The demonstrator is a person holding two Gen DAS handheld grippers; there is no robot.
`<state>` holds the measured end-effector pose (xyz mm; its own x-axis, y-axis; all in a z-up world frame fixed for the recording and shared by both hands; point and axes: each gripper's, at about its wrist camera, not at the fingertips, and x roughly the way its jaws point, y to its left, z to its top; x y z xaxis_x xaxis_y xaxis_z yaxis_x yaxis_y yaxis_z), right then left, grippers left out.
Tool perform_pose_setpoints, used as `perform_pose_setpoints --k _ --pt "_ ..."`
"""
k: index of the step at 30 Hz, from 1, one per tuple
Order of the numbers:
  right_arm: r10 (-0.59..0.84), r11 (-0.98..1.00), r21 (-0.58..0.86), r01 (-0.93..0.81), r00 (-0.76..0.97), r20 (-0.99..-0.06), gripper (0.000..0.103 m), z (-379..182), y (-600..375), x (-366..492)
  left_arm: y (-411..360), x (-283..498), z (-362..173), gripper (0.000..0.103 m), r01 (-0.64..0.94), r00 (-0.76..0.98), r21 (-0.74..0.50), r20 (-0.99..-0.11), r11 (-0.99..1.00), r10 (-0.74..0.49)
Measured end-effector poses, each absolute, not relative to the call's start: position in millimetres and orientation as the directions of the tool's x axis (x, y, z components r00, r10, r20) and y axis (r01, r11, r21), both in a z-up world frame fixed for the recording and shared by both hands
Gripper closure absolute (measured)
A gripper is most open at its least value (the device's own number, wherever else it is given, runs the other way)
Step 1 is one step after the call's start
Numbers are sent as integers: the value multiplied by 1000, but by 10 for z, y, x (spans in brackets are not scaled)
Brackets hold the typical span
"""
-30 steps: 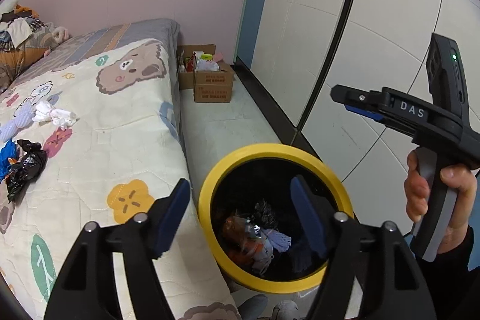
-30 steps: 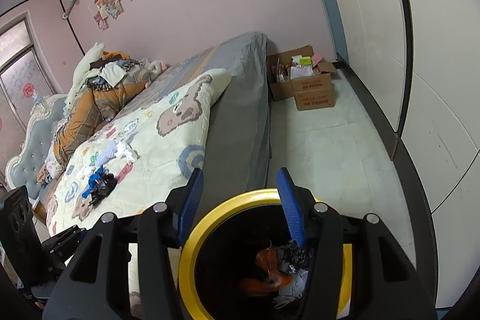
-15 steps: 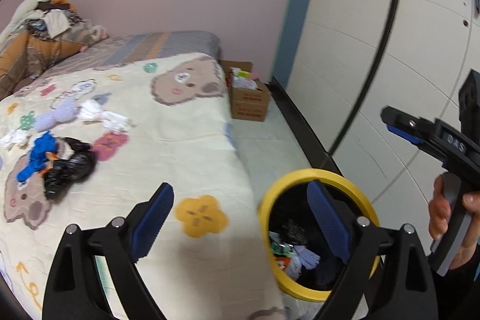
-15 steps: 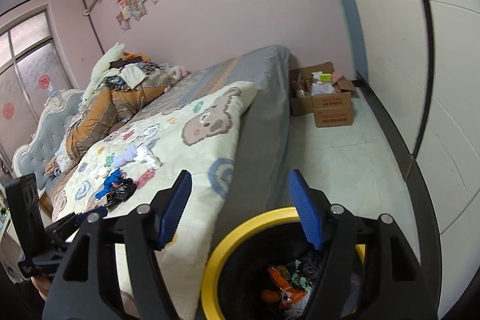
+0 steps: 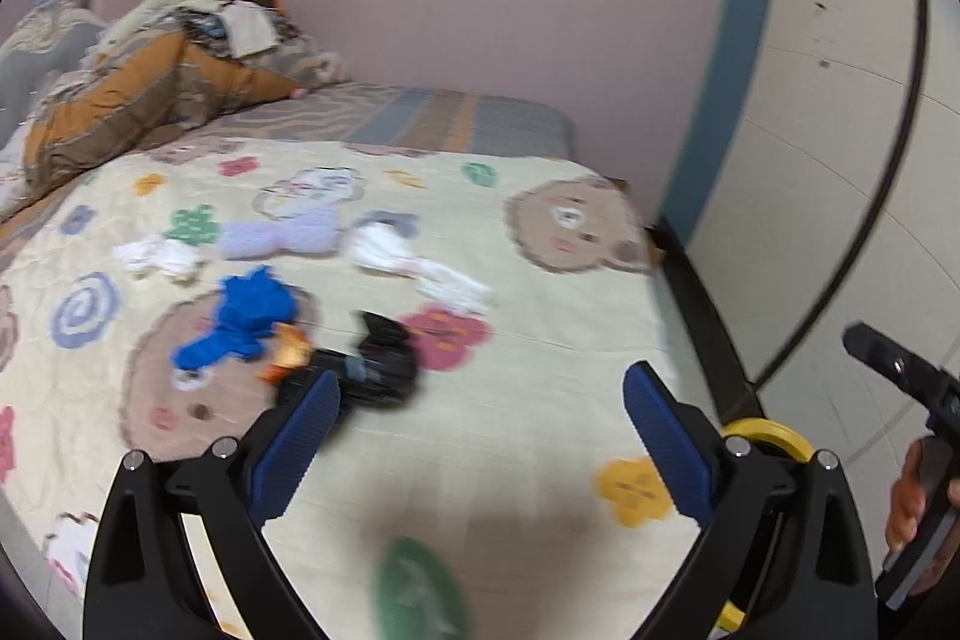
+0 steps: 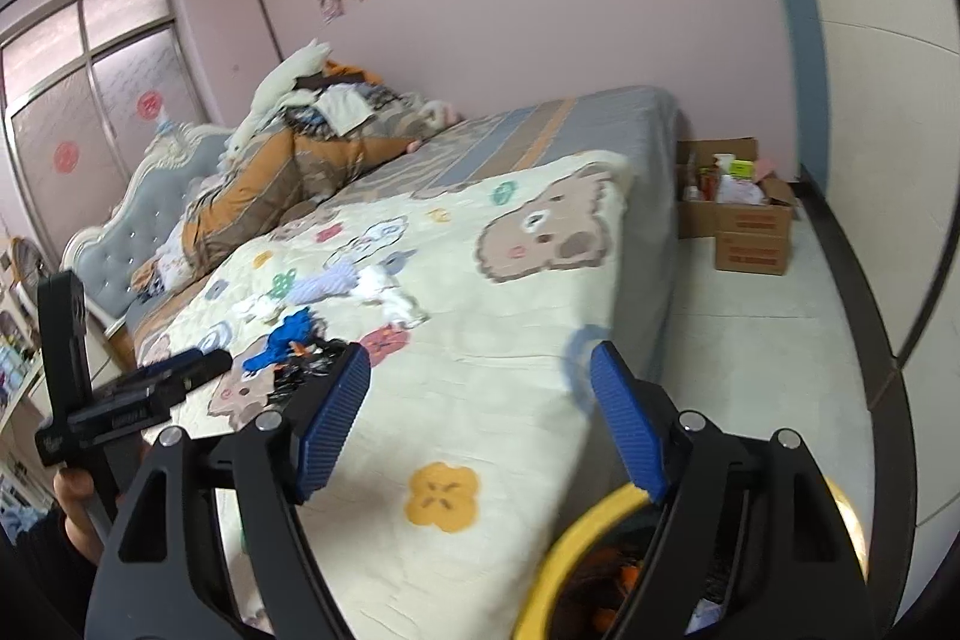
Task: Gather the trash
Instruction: 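Move both tools back to the bed toward another black bag and white tissue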
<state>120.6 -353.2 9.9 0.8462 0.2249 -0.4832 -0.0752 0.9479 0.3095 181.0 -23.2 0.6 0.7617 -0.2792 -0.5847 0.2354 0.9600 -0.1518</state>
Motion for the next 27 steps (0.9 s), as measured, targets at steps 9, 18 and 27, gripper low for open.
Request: perform_pose_setpoints --k 9,18,27 --pt "320 934 315 -170 790 -523 29 -62 -2799 1797 614 2238 -25 11 63 791 -142 -597 988 -136" --pt "392 918 294 -266 722 -570 29 -313 -1986 2390 1370 2687 -146 11 -102 782 -132 -623 986 -2" --pt "396 918 272 -288 656 -642 29 -652 -1461 2953 1943 3294 -450 11 -213 732 -96 -675 972 93"
